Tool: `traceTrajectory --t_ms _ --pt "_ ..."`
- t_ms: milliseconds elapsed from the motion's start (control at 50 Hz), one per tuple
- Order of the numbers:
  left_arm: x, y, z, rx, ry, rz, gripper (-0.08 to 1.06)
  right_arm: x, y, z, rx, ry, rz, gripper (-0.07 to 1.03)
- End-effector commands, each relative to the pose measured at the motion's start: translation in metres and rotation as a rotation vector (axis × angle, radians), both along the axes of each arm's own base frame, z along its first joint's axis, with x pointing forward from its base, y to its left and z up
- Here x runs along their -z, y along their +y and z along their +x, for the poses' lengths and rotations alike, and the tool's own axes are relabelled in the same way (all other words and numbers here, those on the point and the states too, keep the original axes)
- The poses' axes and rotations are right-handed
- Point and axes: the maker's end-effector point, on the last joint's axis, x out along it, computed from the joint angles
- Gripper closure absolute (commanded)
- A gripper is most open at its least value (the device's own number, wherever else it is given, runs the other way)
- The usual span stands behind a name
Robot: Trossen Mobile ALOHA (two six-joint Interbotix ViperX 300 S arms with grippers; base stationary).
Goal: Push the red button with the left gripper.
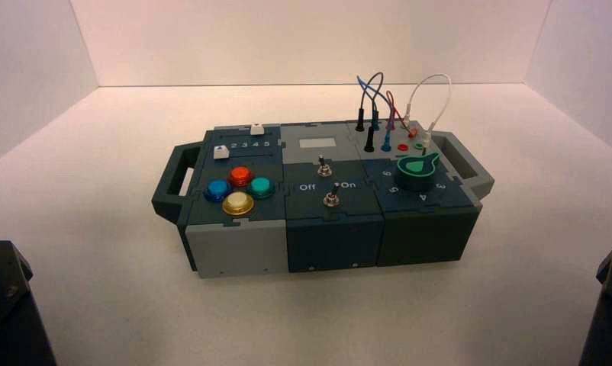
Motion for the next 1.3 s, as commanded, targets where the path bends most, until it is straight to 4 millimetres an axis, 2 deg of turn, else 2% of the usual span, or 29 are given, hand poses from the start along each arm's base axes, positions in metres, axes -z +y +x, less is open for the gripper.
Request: traceTrajectory --t_ms 20,380,600,860,880,1000,1140,1300 --pt "-0.002 0.001 -0.001 -0.003 -0.002 0.004 1.01 -0.007 -0.001 0.002 0.007 -0.017 0.009 0.99" --pt "-0.006 0.001 -0.002 -0.003 -0.017 0.003 1.01 0.002 0.001 0.008 0.008 0.032 0.003 0.99" --pt "0.005 -0.006 -0.008 0.033 0.082 0.011 1.01 0.013 0.003 0.011 0.006 0.096 0.009 0.99" --pt "0.047 -0.046 -0.024 0.214 0.320 0.063 1.01 0.029 0.014 0.016 -0.022 0.208 0.008 0.99" --pt "0.056 -0.055 -0.028 0.257 0.362 0.079 1.01 0.031 0.020 0.017 -0.039 0.226 0.010 0.99" --pt "0.068 -0.078 -0.032 0.345 0.423 0.105 1.01 0.042 0.033 0.017 -0.087 0.278 -0.006 0.99" --pt "0.077 -0.097 -0.034 0.417 0.476 0.133 1.01 0.054 0.050 0.013 -0.146 0.334 -0.026 0.99" --pt "0.091 -0.118 -0.036 0.479 0.541 0.155 1.01 0.063 0.082 -0.001 -0.273 0.371 -0.057 0.99"
